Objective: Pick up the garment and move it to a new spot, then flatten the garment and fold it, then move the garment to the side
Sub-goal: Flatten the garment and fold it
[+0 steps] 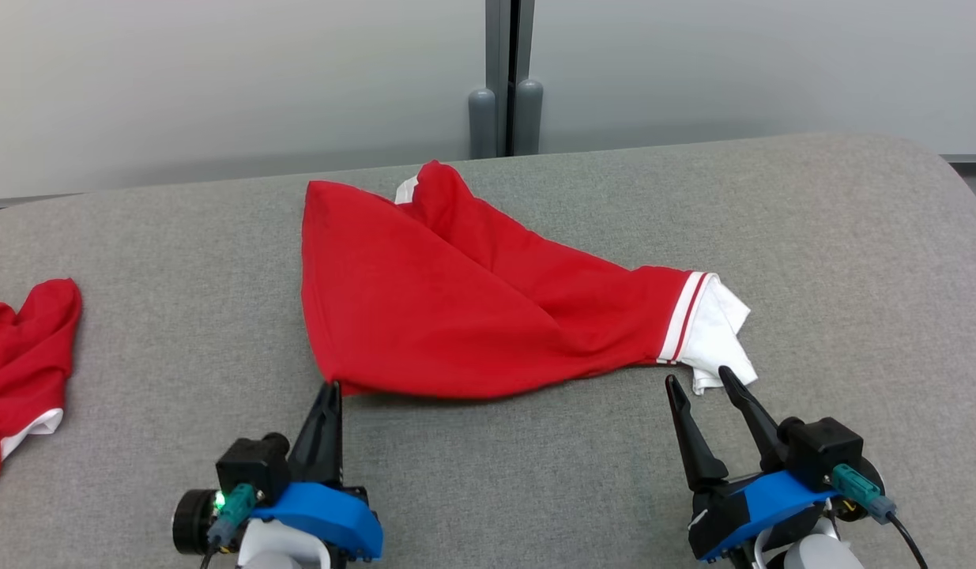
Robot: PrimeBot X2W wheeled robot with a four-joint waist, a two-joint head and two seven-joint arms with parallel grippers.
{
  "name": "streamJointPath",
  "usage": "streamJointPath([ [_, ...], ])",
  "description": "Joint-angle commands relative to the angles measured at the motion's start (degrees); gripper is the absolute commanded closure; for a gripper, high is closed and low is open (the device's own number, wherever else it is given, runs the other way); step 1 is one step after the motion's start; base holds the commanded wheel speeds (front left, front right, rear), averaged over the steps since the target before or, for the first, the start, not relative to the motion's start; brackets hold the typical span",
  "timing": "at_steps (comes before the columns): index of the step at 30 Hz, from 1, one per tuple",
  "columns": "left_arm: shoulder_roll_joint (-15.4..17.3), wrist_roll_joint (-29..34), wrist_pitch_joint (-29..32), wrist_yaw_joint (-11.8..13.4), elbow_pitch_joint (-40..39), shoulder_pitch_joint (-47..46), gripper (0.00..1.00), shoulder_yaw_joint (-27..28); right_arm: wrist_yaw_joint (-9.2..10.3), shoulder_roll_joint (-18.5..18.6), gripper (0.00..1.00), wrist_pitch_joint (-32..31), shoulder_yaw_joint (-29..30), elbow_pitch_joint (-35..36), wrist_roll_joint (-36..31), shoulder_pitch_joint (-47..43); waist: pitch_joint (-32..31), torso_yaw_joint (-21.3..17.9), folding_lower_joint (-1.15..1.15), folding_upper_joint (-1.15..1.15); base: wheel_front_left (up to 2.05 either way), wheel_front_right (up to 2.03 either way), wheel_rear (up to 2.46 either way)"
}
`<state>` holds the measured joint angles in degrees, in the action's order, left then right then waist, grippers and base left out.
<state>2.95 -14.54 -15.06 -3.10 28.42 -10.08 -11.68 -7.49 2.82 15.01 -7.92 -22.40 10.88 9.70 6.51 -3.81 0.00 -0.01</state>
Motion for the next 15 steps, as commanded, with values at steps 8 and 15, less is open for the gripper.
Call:
streamJointPath([
  [8,-0.03,-0.97,-0.17,2.11,-2.00,0.11,1.00,-0.51,-0.01,0.17,0.00,0.25,0.45,-0.07,-0.06,0.15,1.98,-1.94,0.00,0.01,0.00,0.00,0.00],
  [15,0.49,0.34,-0.18,4.66,3.43,-5.50,1.00,3.96,-0.01,0.16,0.00,0.24,0.32,0.18,-0.20,1.74,4.47,-5.34,0.00,0.01,0.00,0.00,0.00],
])
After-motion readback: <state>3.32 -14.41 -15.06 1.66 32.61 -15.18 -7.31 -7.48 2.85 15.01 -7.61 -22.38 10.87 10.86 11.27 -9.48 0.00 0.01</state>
